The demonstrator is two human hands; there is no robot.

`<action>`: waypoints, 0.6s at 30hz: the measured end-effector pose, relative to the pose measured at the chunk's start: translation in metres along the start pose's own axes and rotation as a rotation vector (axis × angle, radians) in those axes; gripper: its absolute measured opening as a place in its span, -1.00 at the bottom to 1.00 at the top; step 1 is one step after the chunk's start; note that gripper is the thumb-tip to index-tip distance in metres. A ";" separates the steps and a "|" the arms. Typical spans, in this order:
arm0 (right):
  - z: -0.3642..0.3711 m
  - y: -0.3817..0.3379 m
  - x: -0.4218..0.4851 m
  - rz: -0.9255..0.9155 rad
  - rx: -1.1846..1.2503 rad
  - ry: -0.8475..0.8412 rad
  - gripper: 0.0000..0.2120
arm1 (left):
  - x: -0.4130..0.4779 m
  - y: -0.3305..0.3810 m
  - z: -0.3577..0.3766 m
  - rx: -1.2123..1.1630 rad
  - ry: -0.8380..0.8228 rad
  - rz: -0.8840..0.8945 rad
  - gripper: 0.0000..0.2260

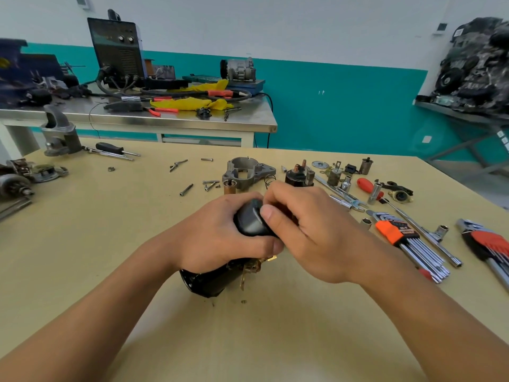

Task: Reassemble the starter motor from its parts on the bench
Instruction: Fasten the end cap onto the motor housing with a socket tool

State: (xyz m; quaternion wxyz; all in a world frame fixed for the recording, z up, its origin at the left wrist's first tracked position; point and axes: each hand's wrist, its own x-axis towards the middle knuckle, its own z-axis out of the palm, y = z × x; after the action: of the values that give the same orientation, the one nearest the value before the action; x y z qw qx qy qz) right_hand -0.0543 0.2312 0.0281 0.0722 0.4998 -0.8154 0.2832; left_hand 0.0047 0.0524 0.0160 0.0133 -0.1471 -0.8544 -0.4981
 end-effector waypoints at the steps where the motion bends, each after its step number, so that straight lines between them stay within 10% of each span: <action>1: 0.002 -0.002 0.001 0.000 -0.020 0.006 -0.78 | 0.000 0.000 0.000 0.007 0.005 0.003 -0.64; 5: -0.001 -0.002 0.004 0.036 0.041 0.053 -0.45 | 0.000 0.000 0.001 -0.016 0.011 0.015 -0.74; 11: -0.006 -0.004 0.000 0.013 -0.057 0.045 -0.80 | 0.000 0.000 0.002 -0.008 -0.005 0.003 -0.69; 18: -0.001 -0.006 0.002 0.067 0.002 0.040 -0.41 | 0.000 0.001 0.002 -0.024 -0.009 0.022 -0.82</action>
State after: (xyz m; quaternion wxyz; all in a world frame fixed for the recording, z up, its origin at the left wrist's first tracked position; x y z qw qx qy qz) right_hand -0.0503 0.2277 0.0321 0.0785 0.4667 -0.8296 0.2964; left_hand 0.0056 0.0544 0.0162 0.0129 -0.1588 -0.8468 -0.5075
